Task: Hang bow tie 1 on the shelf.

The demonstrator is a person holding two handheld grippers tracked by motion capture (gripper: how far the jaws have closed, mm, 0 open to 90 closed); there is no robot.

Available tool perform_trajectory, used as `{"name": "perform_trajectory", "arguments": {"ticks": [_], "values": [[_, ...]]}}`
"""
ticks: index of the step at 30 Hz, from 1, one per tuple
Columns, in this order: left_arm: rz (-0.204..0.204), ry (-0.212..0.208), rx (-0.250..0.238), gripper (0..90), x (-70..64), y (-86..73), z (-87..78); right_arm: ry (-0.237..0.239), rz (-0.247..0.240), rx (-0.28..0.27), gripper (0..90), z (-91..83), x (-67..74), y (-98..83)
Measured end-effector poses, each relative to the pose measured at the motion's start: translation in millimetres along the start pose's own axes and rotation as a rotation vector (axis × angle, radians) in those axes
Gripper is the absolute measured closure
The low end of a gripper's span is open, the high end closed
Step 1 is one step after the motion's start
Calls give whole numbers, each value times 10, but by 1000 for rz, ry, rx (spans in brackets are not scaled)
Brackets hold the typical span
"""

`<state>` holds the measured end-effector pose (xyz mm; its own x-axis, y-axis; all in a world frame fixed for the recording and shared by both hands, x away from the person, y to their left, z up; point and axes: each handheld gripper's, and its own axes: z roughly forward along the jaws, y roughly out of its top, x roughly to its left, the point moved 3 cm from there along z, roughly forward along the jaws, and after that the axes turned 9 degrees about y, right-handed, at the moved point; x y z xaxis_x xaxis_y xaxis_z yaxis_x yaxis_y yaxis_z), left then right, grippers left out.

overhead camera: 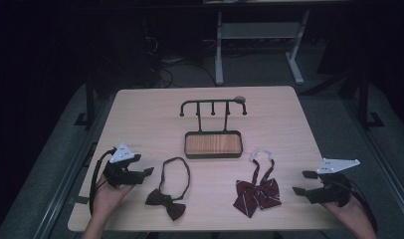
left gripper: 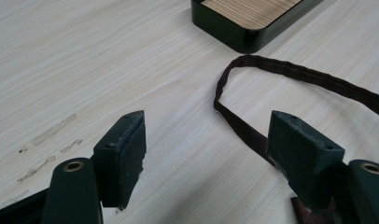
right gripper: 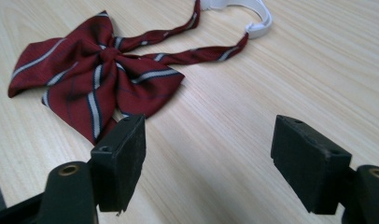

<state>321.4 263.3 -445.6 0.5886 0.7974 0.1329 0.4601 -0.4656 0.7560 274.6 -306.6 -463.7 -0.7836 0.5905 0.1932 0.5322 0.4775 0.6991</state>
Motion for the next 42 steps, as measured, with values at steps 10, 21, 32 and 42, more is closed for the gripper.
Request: {"name": "perform_trajectory", "arguments": {"ticks": [10,21,32,42], "values": [[5,9,-9,282,-4,5,-31,2,-13,17,266,29,75,60],[13,8,-11,279,-21,12,-34,16,-23,37,313,-5,133,234],[-8,10,-15,274,-6,-1,-29,30,-70,101,339,78,153,467],[2,10,-17,274,1,1,-44,44,-80,159,370,209,153,659]]}}
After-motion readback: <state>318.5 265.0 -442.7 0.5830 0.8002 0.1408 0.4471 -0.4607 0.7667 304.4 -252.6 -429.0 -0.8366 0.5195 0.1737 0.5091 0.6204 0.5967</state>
